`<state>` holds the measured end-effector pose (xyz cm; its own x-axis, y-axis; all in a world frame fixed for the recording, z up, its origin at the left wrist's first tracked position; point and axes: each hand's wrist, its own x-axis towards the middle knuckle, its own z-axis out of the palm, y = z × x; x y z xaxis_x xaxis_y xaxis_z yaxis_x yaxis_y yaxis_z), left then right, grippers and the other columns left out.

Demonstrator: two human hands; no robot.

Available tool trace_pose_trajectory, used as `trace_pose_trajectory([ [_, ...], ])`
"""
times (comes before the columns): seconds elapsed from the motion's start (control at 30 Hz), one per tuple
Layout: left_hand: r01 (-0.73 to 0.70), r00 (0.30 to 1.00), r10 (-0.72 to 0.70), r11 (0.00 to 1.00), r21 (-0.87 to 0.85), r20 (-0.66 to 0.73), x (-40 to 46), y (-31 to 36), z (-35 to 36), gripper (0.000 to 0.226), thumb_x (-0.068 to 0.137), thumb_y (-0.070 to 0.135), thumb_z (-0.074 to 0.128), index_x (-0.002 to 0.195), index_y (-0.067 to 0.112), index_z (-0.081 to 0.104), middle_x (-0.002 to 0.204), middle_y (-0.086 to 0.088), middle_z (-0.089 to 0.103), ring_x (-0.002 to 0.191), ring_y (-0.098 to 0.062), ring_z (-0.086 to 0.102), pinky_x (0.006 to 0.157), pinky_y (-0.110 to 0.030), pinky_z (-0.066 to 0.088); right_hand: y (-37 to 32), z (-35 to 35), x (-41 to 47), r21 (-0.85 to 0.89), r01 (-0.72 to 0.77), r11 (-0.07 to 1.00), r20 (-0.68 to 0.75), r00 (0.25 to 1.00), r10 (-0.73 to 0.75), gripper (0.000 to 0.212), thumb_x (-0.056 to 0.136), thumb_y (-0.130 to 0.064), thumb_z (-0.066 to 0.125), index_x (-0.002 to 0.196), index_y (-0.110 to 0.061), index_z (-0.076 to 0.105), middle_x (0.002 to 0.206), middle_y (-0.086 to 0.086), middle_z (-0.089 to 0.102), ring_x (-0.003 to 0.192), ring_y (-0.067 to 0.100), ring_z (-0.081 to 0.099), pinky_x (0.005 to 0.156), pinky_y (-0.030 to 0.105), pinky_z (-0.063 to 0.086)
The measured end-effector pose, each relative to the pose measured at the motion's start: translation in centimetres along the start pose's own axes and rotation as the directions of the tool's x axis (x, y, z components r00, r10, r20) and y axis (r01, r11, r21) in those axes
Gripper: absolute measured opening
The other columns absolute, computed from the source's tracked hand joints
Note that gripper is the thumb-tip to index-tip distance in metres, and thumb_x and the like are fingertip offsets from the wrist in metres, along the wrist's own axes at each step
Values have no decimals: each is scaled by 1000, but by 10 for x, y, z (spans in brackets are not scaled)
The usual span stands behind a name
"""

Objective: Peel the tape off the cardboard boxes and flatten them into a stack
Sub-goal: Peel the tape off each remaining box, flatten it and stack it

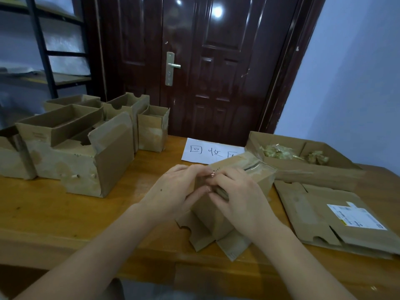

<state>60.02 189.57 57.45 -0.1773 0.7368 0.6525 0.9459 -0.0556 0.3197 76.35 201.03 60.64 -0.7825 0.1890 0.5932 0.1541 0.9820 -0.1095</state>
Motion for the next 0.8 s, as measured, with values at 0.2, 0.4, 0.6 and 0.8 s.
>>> trace_pose_trajectory([
  [0.2, 74, 996, -63, 979, -191, 65, -7, -3, 3, 62, 92, 57, 61, 147, 42, 37, 139, 39, 46, 129, 17, 45, 97, -5, 42, 1, -4, -3, 23, 8, 1000, -33, 999, -7, 13, 99, -26, 64, 101, -20, 75, 97, -9, 72, 90, 11, 66, 75, 36, 56],
  [0.4, 143, 987, -129, 976, -167, 92, -1, -4, 4, 65, 84, 72, 55, 144, 49, 42, 135, 40, 46, 119, 29, 38, 91, 0, 38, 1, -9, 6, 142, -176, 974, -168, 966, 199, 15, 101, -37, 55, 92, -26, 62, 68, -20, 58, 60, 7, 59, 56, 33, 49],
  [0.6, 218, 976, -205, 940, -261, 76, 6, 1, 2, 67, 75, 85, 60, 130, 49, 50, 129, 37, 54, 122, 17, 47, 91, -14, 44, 6, -11, 8, 267, -268, 926, -116, 945, 307, 9, 102, -31, 59, 98, -24, 63, 85, -12, 73, 79, 6, 69, 71, 40, 56],
  [0.8, 264, 965, -259, 937, -229, 51, -6, 25, 13, 75, 67, 95, 61, 125, 52, 41, 145, 31, 47, 137, 15, 34, 103, -28, 45, 9, -17, 14, 257, -290, 922, -31, 951, 308, 6, 96, -26, 69, 97, -21, 73, 84, -13, 72, 81, 7, 68, 76, 40, 56],
])
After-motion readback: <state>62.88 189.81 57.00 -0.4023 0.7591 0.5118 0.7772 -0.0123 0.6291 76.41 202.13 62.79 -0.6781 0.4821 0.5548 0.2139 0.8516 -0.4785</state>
